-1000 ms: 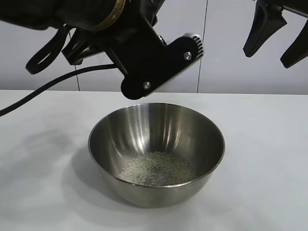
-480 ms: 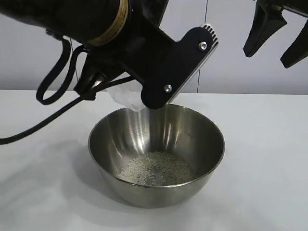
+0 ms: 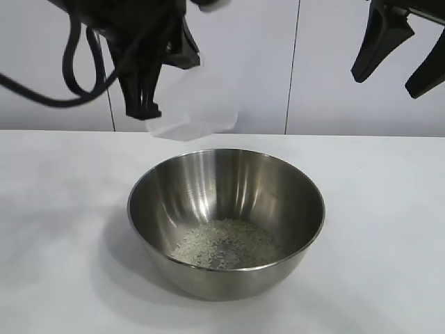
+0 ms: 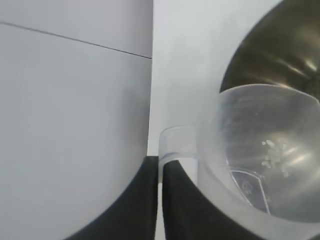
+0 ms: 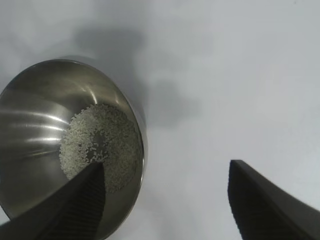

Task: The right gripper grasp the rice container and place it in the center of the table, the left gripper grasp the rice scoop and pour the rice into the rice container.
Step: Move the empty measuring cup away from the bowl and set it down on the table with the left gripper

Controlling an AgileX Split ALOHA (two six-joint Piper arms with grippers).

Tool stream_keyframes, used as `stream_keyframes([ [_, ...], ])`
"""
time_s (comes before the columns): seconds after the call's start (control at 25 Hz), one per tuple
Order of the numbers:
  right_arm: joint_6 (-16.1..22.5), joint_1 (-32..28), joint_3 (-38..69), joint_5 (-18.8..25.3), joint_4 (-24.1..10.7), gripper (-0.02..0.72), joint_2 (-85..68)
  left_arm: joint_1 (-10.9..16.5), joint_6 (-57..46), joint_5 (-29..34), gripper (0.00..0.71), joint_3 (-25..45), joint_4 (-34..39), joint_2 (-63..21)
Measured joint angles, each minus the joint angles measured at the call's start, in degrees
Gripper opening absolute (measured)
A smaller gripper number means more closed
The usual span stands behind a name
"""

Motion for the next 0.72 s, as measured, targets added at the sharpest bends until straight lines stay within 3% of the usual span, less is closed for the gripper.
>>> stream_keyframes([
  [0.32,0.0,0.0,0.0,-0.1,0.0,0.483,0.0,9.6,2.3,-5.9,0.009,0.0,-26.2,-1.8],
  [0.56,0.0,0.0,0.0,-0.1,0.0,0.483,0.0,16.7,2.2,-10.6,0.009,0.0,-53.2,-1.8],
  [0.72,0.0,0.0,0.0,-0.1,0.0,0.483,0.0,22.1,2.1,-10.1,0.009,0.0,-67.3,-1.8],
])
